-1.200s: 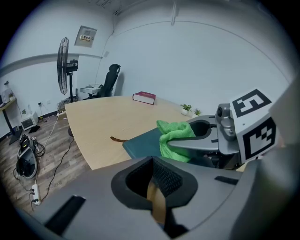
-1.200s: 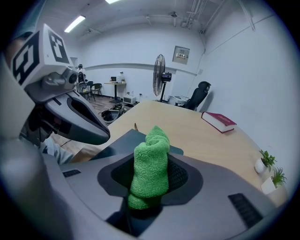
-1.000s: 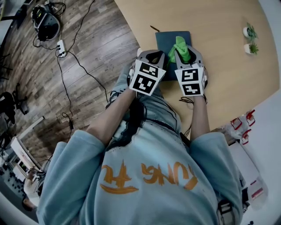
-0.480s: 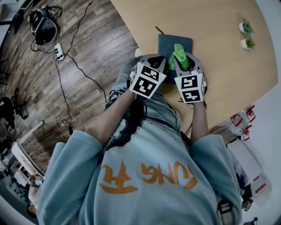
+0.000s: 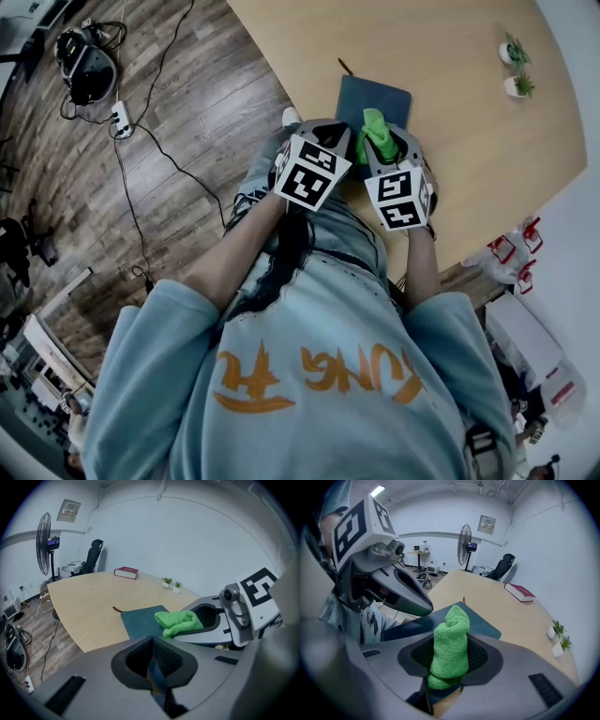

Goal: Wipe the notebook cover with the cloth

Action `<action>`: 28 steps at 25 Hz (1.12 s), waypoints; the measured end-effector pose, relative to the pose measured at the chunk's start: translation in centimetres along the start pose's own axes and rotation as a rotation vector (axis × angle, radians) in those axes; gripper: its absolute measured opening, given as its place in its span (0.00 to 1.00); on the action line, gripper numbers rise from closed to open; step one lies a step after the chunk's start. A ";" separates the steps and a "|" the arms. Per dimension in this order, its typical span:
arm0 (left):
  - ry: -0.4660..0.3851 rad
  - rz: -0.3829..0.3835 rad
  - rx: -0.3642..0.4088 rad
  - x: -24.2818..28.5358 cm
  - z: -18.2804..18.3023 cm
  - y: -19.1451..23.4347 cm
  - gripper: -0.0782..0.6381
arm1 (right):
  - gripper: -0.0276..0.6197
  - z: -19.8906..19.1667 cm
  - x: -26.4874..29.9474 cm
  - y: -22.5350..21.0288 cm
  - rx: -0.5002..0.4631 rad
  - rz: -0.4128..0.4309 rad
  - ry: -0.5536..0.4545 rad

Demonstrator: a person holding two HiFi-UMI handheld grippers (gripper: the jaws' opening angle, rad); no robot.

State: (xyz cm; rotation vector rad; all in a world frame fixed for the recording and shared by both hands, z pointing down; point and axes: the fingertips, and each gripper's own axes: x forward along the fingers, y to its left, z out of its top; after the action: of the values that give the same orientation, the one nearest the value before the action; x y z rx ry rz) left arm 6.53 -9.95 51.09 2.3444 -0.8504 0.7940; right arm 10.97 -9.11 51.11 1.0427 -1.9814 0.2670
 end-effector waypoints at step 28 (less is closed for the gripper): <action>-0.068 -0.028 0.002 1.4 6.2 0.4 0.13 | 0.26 1.6 0.4 -10.6 0.238 -0.140 -0.074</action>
State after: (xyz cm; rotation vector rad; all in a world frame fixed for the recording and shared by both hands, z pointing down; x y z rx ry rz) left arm 9.20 -14.69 47.83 2.3917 -0.8431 0.7081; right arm 17.95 -16.85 48.40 1.3545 -1.9650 0.3995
